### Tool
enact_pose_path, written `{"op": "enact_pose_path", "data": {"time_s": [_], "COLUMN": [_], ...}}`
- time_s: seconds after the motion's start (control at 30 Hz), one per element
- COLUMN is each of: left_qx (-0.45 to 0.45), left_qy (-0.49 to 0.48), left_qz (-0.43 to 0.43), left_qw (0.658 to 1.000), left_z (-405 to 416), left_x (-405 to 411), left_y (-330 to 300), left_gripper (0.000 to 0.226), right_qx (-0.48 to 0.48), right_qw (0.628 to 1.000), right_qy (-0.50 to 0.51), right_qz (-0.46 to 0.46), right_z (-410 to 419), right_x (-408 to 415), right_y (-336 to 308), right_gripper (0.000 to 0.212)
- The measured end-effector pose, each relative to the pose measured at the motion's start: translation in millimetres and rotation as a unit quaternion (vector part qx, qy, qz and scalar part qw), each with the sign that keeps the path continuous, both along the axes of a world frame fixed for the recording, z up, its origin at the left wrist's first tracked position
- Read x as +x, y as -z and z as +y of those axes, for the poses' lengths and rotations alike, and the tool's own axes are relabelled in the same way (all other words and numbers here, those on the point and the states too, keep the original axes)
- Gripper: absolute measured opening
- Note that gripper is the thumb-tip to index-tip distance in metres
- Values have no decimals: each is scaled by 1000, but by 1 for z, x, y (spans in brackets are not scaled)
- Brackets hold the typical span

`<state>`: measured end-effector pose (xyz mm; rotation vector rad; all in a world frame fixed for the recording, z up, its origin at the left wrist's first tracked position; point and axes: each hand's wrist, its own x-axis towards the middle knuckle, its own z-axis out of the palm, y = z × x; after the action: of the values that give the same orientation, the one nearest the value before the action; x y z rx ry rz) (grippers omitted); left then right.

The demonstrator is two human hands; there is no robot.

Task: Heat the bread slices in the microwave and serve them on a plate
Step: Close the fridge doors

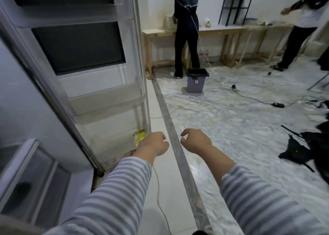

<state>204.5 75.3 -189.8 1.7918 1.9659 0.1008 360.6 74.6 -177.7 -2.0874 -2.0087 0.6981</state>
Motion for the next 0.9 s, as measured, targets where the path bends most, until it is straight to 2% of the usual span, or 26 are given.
{"op": "enact_pose_path", "data": {"time_s": [0.23, 0.47, 0.63, 0.9], "left_qx": [4, 15, 63, 202], "left_qy": [-10, -113, -182, -248], "left_qz": [-9, -47, -45, 78], "left_qw": [1000, 992, 980, 944], "left_z": [114, 223, 285, 380], "left_x": [49, 113, 135, 86], "left_y": [2, -18, -32, -89], "left_gripper": [36, 31, 31, 34], "right_qx": [14, 13, 26, 90], "right_qw": [999, 993, 984, 947], "right_qy": [-20, -110, -171, -309], "right_qz": [-26, -46, -31, 1], "right_z": [115, 244, 325, 444], "right_x": [52, 113, 126, 84], "right_y": [-3, -26, -36, -70], "right_gripper": [33, 33, 34, 32]}}
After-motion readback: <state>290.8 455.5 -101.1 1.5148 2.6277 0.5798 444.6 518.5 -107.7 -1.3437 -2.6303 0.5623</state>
